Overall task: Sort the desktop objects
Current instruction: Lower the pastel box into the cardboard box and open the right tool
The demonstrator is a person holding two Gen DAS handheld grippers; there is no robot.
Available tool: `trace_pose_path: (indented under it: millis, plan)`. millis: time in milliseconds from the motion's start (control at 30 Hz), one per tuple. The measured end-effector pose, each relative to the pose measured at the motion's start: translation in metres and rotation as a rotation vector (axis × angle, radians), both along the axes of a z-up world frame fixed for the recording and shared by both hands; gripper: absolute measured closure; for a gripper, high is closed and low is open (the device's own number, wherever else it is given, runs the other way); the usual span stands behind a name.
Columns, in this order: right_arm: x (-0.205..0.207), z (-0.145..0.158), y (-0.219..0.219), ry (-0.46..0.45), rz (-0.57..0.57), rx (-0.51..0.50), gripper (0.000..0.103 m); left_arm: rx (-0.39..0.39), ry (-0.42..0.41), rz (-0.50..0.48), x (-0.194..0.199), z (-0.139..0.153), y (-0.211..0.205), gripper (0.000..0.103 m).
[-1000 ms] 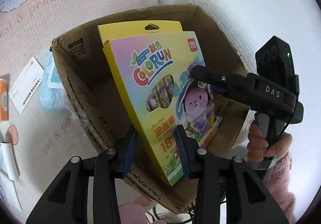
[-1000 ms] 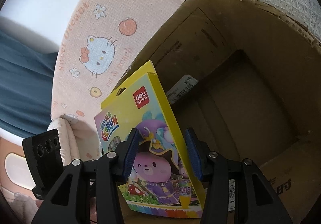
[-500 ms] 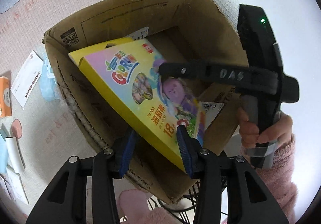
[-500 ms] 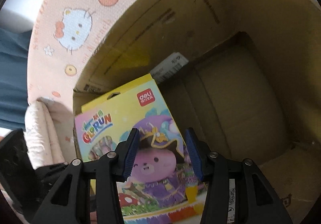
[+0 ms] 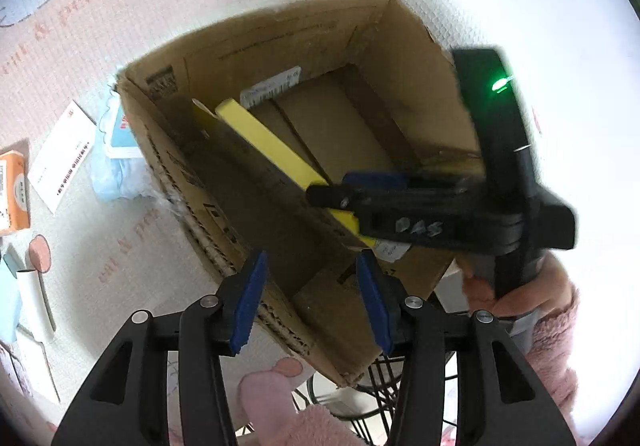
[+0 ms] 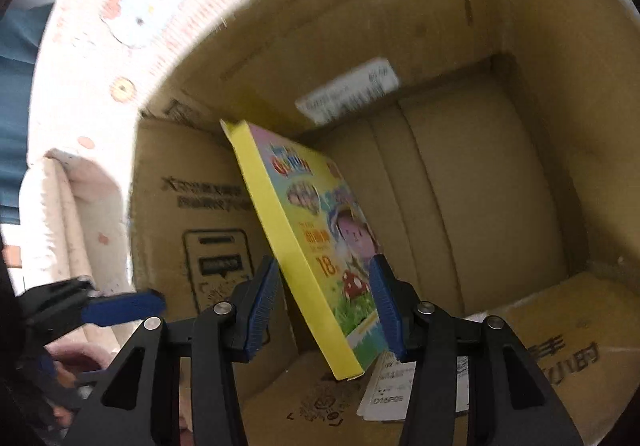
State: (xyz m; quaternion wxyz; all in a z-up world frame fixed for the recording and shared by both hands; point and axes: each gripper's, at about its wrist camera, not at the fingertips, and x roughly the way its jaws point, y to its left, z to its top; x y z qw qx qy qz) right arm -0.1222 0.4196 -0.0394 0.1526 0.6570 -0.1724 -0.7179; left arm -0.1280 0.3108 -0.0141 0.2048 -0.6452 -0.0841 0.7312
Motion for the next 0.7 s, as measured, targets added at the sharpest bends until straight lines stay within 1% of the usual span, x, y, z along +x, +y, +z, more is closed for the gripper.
trace_pose_path:
  millis: [33, 100, 167, 200, 233, 267, 333, 400, 433, 467, 500, 533, 600, 667, 700]
  plan:
    - [-0.001, -0.001, -0.001, -0.013, -0.011, -0.019, 0.058, -0.005, 0.017, 0.005, -0.001, 0.003, -0.001, 0.052]
    - [-0.001, -0.002, 0.001, -0.018, -0.054, -0.068, 0.063, -0.012, 0.054, 0.008, -0.003, 0.009, -0.007, 0.052]
    - [0.0, 0.003, 0.005, 0.003, -0.086, -0.105, 0.073, -0.002, 0.086, 0.025, -0.008, 0.015, -0.011, 0.052]
    - [0.001, 0.007, 0.009, 0.017, -0.108, -0.124, 0.075, -0.002, 0.1, 0.022, -0.012, 0.016, -0.011, 0.052]
    - [0.002, 0.01, 0.011, 0.023, -0.124, -0.126, 0.08, -0.017, 0.11, 0.013, -0.015, 0.016, -0.009, 0.054]
    - [0.003, 0.013, 0.012, 0.028, -0.131, -0.112, 0.083, -0.037, 0.116, 0.003, -0.019, 0.015, -0.007, 0.064]
    - [0.005, 0.016, 0.013, 0.027, -0.132, -0.068, 0.083, -0.068, 0.115, -0.037, -0.027, 0.011, 0.002, 0.077]
    - [0.008, 0.014, 0.01, 0.022, -0.12, 0.005, 0.084, -0.071, 0.081, -0.08, -0.035, 0.002, 0.01, 0.078]
    - [0.01, 0.012, 0.01, 0.015, -0.127, 0.013, 0.084, -0.076, 0.066, -0.084, -0.038, -0.002, 0.013, 0.079]
    - [0.015, 0.01, 0.012, 0.009, -0.141, 0.004, 0.084, -0.091, 0.048, -0.092, -0.042, -0.008, 0.017, 0.08]
    - [0.018, 0.009, 0.017, 0.013, -0.164, -0.027, 0.084, -0.096, 0.042, -0.101, -0.046, -0.015, 0.021, 0.081]
    - [0.02, 0.01, 0.022, 0.03, -0.194, -0.061, 0.084, -0.096, 0.04, -0.102, -0.047, -0.017, 0.023, 0.083]
    - [0.023, 0.015, 0.031, 0.062, -0.25, -0.091, 0.084, -0.092, 0.036, -0.111, -0.05, -0.019, 0.026, 0.085]
    - [0.024, 0.02, 0.038, 0.082, -0.28, -0.059, 0.086, -0.098, 0.031, -0.114, -0.054, -0.023, 0.03, 0.091]
    - [0.026, 0.02, 0.039, 0.081, -0.281, -0.034, 0.088, -0.107, 0.029, -0.113, -0.056, -0.025, 0.032, 0.092]
